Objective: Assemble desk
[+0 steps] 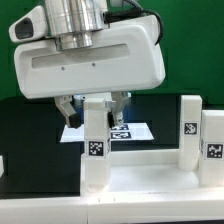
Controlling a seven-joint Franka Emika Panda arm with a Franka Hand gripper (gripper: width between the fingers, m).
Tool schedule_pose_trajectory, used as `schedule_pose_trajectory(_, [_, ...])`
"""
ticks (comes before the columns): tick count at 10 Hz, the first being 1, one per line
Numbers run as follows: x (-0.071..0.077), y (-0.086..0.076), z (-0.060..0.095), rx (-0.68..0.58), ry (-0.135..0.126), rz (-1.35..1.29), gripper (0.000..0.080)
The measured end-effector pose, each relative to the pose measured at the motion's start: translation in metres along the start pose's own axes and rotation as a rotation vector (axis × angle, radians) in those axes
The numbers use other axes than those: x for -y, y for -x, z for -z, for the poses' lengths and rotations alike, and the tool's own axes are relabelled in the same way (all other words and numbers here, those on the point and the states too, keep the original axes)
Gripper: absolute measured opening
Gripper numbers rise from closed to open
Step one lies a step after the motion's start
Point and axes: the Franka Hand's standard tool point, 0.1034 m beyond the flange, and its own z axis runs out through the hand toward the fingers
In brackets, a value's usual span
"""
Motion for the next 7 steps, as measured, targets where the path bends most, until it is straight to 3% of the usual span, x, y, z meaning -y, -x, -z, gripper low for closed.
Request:
schedule_pose_trajectory(1, [0.0, 0.0, 0.0, 0.0, 0.0, -0.058, 0.0346])
schedule_pose_trajectory(2, [-0.0007, -0.0005, 0.0, 0.0, 0.0, -0.145, 0.0346])
schedule_pose_trajectory(3, [0.0001, -0.0007, -0.0003, -0.001, 0.001, -0.27, 0.0285])
schedule_pose_trajectory(5, [0.0014, -0.0009, -0.0003, -0.001, 0.0, -0.566, 0.0285])
schedule_pose_trajectory(6, [0.0031, -0.001, -0.001, 0.005, -0.008, -0.834, 0.0285])
schedule_pose_trajectory(7, [0.0062, -0.0015, -0.0019, 0.015, -0.038, -1.039, 0.0285])
